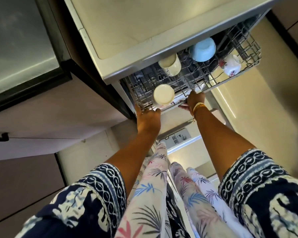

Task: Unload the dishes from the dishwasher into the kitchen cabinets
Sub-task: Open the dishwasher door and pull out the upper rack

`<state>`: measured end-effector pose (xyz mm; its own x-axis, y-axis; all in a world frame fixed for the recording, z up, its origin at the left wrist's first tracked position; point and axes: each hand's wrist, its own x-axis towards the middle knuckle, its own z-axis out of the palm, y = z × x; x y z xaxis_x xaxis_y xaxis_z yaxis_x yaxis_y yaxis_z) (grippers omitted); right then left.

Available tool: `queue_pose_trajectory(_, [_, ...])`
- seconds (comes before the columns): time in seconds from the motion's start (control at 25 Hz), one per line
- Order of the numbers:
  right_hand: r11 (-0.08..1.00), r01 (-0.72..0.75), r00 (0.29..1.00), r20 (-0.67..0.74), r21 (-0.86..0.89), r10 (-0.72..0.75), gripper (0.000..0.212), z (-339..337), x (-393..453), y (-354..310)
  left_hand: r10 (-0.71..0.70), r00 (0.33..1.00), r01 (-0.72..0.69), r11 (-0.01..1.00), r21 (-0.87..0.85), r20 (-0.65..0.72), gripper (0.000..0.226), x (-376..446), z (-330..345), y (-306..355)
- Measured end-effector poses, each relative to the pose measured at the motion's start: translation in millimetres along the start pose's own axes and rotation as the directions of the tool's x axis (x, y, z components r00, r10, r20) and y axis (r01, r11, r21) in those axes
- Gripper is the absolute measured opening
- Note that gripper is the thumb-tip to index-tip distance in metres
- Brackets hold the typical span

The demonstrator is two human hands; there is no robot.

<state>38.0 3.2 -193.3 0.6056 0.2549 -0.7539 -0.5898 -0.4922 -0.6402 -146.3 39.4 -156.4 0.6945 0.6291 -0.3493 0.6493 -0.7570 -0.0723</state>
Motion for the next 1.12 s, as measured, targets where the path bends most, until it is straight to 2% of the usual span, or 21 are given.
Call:
queue_pose_trajectory(0.04, [1.0,-0.006,1.0,-0.017,0.012,0.007,0.046,-8.0,-6.8,6.2,0.005,0.999,-0.004,1.0,-0.027,0.043,0.027,-6.6,4.0,5.1])
queue_pose_trajectory(0.16, [0.998,-0.044,0.999,-0.029,0.044,0.045,0.043,-27.7,-21.7,30.1,0.038,0.999,-0.038,0.999,-0.032,0.018,0.023,-35.7,6.6,20.6])
queue_pose_trajectory(0.24, [0.983,-0.109,0.992,-0.041,0.146,0.116,0.037,-38.4,-31.5,39.2,0.036,0.999,-0.034,0.996,-0.084,0.027,0.022,-47.9,11.9,26.4])
queue_pose_trajectory(0.32, [0.981,-0.142,0.987,-0.056,0.133,0.151,0.036,-50.8,-39.5,47.2,0.058,0.998,-0.054,0.994,-0.093,0.035,0.021,-62.3,16.1,37.1])
queue_pose_trajectory(0.56, [0.996,-0.04,0.997,-0.074,-0.078,0.035,0.035,-70.8,-44.6,64.2,0.068,0.997,-0.066,0.995,-0.07,0.031,0.026,-76.7,27.5,56.0])
queue_pose_trajectory(0.6, [0.997,-0.048,0.995,-0.086,-0.061,0.042,0.029,-70.7,-46.5,63.3,0.061,0.998,-0.059,0.996,-0.066,0.033,0.028,-76.3,28.9,56.7])
queue_pose_trajectory(0.72, [0.998,-0.068,0.994,-0.08,0.008,0.068,0.028,-70.0,-48.7,63.2,0.047,0.998,-0.044,0.997,-0.07,0.045,0.03,-76.2,28.9,57.1])
queue_pose_trajectory(0.88, [0.998,-0.046,0.997,-0.065,-0.045,0.043,0.047,-71.2,-43.8,71.6,0.055,0.997,-0.05,0.995,-0.081,0.063,0.034,-77.9,29.0,58.2])
queue_pose_trajectory(1.12, [0.998,-0.061,0.996,-0.06,0.012,0.061,0.047,-76.2,-45.6,83.0,0.068,0.997,-0.062,0.991,-0.118,0.043,0.028,-88.5,33.3,60.3])
